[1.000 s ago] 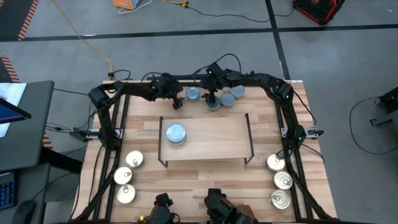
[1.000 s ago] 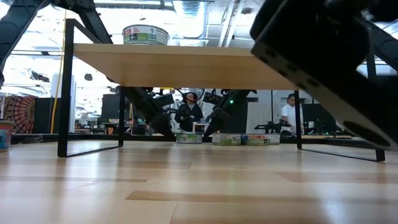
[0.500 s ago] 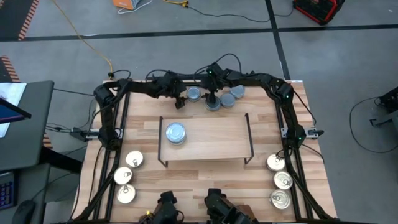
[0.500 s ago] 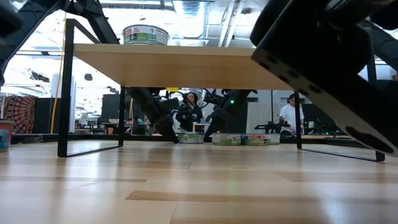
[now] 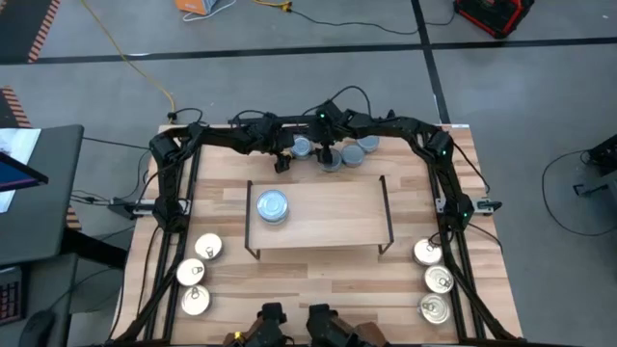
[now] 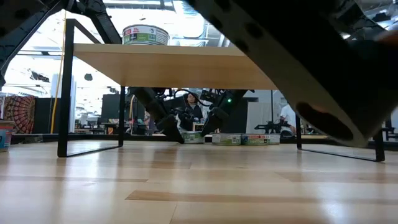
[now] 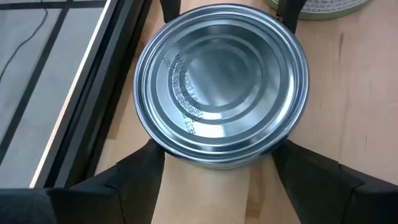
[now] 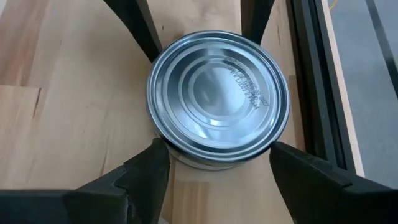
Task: Stack canned seafood by type on shelf
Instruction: Stack the green tuna can on top of the green tuna can on the shelf
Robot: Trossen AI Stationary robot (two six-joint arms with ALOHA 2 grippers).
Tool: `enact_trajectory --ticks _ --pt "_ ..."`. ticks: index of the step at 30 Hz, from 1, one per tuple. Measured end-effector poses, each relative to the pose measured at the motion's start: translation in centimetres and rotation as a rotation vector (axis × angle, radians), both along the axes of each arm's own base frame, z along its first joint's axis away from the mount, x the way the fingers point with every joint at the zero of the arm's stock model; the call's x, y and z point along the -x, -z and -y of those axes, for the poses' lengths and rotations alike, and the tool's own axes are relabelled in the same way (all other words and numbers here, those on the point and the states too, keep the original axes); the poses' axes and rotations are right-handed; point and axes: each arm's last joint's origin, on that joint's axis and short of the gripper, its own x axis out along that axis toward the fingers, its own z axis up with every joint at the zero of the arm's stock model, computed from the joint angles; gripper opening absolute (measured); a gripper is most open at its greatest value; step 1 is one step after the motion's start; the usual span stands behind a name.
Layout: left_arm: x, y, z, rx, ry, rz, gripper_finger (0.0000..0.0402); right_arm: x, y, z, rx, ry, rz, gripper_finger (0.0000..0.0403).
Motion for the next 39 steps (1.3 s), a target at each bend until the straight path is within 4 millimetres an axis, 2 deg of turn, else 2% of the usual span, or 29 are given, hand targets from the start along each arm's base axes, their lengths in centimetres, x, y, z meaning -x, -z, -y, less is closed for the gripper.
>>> enact_trajectory --ticks 9,21,33,39 --pt "0.0 0.0 0.1 0.007 0.026 0.007 0.029 -0.4 -0.6 -0.1 -0.022 -0.002 0.012 0.0295" --pt "-0.1 0.0 0.2 0.004 0.061 0.007 0.029 -1.0 -4.1 -1.3 -0.029 -0.053 0.069 0.0295" --pt "-0.1 0.1 0.3 0.033 0.048 0.008 0.029 -1.9 -4.8 -1.6 -0.131 -0.128 0.215 0.0295" --pt "0.0 0.1 0.3 0.044 0.042 0.002 0.029 -1.7 -4.6 -1.4 -0.149 -0.125 0.207 0.0295"
